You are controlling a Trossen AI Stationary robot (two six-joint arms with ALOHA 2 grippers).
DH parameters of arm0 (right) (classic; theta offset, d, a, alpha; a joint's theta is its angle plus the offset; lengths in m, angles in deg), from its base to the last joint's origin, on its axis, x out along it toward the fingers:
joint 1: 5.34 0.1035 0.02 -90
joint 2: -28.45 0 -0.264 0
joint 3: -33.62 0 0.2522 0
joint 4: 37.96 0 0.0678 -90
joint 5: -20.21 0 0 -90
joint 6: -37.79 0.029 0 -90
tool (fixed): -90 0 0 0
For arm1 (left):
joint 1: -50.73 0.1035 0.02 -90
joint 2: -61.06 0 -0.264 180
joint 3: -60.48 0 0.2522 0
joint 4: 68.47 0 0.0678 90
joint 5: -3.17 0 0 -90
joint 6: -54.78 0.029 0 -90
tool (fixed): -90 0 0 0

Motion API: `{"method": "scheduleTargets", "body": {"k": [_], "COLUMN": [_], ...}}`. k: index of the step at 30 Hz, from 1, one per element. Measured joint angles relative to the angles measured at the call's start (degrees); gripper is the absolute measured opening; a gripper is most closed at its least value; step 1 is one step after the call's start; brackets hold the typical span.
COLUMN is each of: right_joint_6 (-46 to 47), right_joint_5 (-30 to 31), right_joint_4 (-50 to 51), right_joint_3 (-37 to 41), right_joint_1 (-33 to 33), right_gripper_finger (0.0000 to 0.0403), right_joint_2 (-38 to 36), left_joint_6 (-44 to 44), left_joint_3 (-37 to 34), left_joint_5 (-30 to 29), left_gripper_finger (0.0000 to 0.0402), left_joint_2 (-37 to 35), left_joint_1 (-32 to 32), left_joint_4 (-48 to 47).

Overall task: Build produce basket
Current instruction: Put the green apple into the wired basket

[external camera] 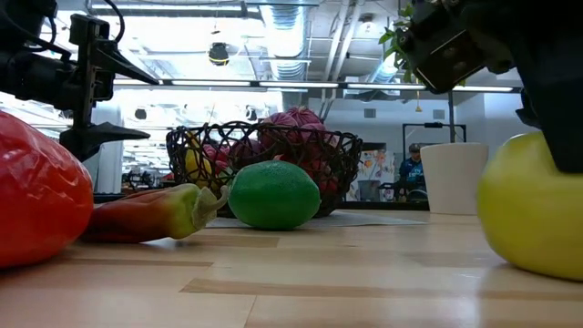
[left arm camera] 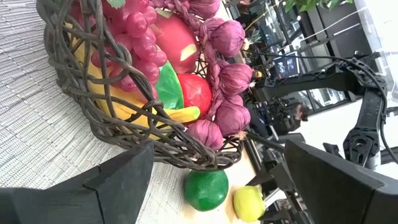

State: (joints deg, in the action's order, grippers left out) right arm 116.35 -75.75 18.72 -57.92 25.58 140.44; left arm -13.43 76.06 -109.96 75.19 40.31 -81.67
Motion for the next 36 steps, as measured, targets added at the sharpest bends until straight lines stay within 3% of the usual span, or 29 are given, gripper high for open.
{"method": "scheduleTargets", "body": {"k": [10,16,21,29,36], "right_joint_6": [-1.10,-5.60,-16.33,-34.94,-40.10], "right_joint_5": [2.23,6.16,8.54,8.09,4.32], "right_joint_4": [0.39,-0.34,-3.81,-2.02,0.26], "right_joint_3": [0.50,-3.60,-10.94,-25.25,-36.03], "right_joint_1": [-2.86,-8.06,-16.44,-31.54,-39.96], "right_gripper_finger": [0.0292,0.0298,0.0302,0.0303,0.0303], "right_joint_2": [-3.90,-11.24,-13.80,-7.23,2.76], "left_joint_6": [-0.04,0.07,0.17,0.28,0.46], "left_joint_3": [0.00,0.00,0.00,0.00,0.00], "left_joint_5": [0.17,2.02,2.49,3.27,5.52], "left_gripper_finger": [0.0346,0.0346,0.0346,0.0346,0.0346], "left_joint_2": [0.00,0.00,-0.02,0.00,0.00], "left_joint_1": [0.00,0.00,-0.02,-0.02,-0.02], "left_joint_4": [-0.02,-0.11,-0.20,-0.22,-0.37]}}
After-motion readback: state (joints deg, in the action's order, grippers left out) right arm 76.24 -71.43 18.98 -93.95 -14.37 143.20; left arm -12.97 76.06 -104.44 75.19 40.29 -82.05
